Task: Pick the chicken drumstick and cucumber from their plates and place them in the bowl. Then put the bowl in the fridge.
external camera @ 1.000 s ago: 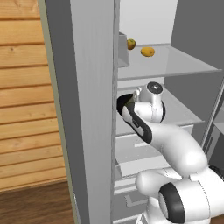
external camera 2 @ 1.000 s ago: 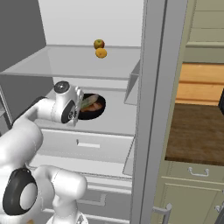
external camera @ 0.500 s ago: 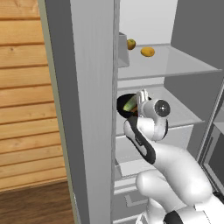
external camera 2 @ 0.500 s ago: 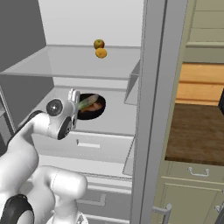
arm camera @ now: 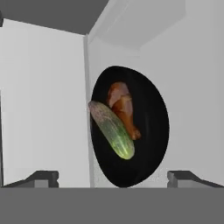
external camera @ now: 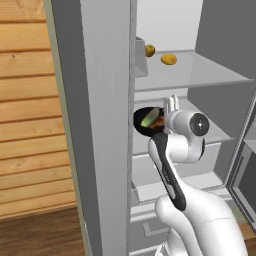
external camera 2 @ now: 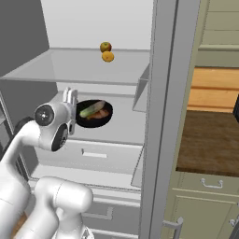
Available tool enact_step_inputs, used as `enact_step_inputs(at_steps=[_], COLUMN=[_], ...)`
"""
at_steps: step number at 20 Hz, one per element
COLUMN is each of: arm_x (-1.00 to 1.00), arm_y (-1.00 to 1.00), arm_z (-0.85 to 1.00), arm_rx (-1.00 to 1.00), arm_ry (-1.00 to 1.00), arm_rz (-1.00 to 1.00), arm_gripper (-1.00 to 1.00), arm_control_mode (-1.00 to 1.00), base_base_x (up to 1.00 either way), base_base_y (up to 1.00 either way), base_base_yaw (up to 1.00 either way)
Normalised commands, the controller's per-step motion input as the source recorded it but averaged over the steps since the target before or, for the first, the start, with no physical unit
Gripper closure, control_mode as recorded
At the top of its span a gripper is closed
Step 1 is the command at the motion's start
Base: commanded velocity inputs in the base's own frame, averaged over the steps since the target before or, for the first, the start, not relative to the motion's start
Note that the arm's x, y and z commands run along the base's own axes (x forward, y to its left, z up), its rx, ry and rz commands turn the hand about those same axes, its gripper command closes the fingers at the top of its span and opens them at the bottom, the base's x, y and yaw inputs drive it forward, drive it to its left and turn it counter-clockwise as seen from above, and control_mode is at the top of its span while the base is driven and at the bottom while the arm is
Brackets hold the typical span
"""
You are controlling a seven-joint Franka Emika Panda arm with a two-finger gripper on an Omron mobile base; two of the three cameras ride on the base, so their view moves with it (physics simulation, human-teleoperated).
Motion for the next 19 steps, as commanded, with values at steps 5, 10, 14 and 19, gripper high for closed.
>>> enact_step_inputs(at_steps=[5,10,14,19], arm_x=[-0.78,-0.78,-0.74,-0.52], arm_y=[0.00,0.00,0.00,0.00], arm_z=[0.75,0.70,0.79,0.79], arm_rx=[0.00,0.00,0.00,0.02], arm_ry=[0.00,0.00,0.01,0.10], arm_rz=[0.00,0.00,0.00,0.02], arm_gripper=[-1.00,-1.00,-1.00,-1.00], arm_control_mode=[-1.00,-1.00,-1.00,-1.00], base_base_x=[0.00,0.00,0.00,0.00], base_base_y=[0.00,0.00,0.00,0.00], base_base_yaw=[0.00,0.00,0.00,0.00])
